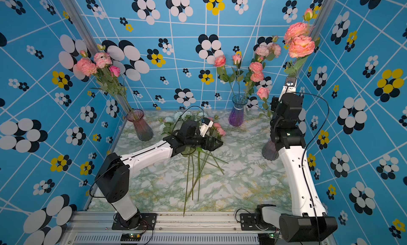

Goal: Place the pink flowers into the vase
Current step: Place the flower in the vase.

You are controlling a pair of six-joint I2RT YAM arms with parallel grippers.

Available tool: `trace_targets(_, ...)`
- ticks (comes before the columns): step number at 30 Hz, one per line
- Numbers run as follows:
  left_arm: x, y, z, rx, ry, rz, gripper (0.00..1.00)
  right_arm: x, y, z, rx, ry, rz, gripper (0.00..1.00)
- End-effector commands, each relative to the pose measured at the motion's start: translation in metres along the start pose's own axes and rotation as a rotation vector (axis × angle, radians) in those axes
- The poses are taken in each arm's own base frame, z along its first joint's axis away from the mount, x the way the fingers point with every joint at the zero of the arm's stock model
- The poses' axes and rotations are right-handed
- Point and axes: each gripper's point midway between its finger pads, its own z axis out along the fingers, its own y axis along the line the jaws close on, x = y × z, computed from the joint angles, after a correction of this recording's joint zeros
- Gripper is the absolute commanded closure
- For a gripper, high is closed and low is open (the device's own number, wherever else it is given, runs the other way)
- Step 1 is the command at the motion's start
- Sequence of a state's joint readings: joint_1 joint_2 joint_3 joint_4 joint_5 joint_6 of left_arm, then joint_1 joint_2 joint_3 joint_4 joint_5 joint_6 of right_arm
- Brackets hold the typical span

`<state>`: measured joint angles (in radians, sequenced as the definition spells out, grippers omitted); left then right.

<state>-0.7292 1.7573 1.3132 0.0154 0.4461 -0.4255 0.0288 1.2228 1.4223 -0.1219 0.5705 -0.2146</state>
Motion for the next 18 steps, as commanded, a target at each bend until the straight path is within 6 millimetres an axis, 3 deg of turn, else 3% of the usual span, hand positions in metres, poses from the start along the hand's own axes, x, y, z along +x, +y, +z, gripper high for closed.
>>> trace_targets(1, 0.009, 0.019, 0.012, -0.037, 0.055, -0.05, 0.0, 0.004, -0.016, -0.01, 0.044, -0.013, 0.078, 0.99)
trace_targets(7, 0.031, 0.049, 0.026, -0.111, 0.137, -0.113, 0.01, 0.042, -0.022, -0.008, 0.088, 0.05, 0.107, 0.98)
trace_targets(11, 0.051, 0.071, 0.033, -0.176, 0.209, -0.15, 0.0, 0.056, -0.023, -0.004, 0.104, 0.077, 0.101, 0.9)
trace_targets(18, 0.072, 0.106, 0.044, -0.227, 0.274, -0.239, 0.0, 0.076, -0.03, 0.0, 0.147, 0.129, 0.118, 0.86)
